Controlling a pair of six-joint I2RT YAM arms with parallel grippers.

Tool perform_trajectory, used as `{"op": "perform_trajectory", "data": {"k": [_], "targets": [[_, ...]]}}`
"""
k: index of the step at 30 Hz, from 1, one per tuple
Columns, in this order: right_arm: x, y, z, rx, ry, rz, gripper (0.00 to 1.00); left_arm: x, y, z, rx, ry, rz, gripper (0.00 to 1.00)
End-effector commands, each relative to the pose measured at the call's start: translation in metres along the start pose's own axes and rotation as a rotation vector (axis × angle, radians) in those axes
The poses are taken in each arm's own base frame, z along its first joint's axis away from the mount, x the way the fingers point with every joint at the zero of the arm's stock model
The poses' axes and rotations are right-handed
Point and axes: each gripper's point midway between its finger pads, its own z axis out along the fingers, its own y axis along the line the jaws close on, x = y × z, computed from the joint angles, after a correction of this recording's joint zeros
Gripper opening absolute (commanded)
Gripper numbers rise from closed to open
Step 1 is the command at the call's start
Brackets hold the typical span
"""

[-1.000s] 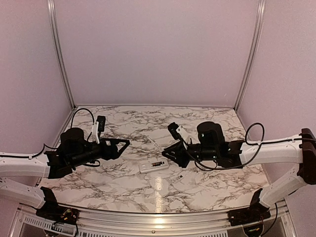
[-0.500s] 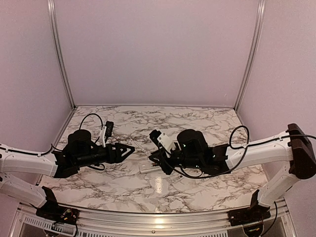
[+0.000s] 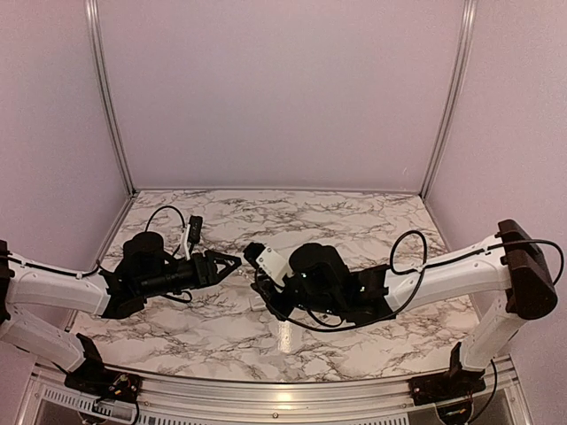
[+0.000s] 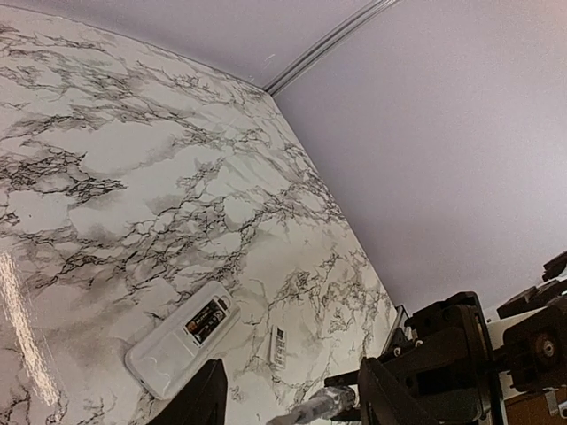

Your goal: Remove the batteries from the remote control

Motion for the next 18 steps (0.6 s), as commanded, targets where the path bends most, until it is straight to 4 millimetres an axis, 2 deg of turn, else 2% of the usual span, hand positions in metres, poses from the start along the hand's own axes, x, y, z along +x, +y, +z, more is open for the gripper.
{"op": "perform_trajectory", "data": {"k": [1, 7, 10, 14, 18], "targets": [[-0.01, 0.003, 0.002, 0.031, -0.004, -0.029, 0.0, -0.004, -0.003, -0.001, 0.038, -0.027, -0.036, 0.52], [-0.011, 0.005, 0.004, 0.027, -0.004, -0.029, 0.0, -0.006, 0.004, -0.002, 0.016, -0.038, -0.047, 0.38], [-0.01, 0.007, 0.005, 0.026, -0.001, -0.033, 0.0, -0.005, 0.004, -0.001, 0.017, -0.036, -0.049, 0.27], [-0.01, 0.01, 0.007, 0.029, 0.0, -0.071, 0.0, -0.003, 0.006, 0.002, 0.014, -0.029, -0.055, 0.17], [-0.01, 0.009, 0.008, 0.04, -0.005, -0.069, 0.0, -0.003, 0.007, 0.003, 0.011, -0.025, -0.059, 0.0]]}}
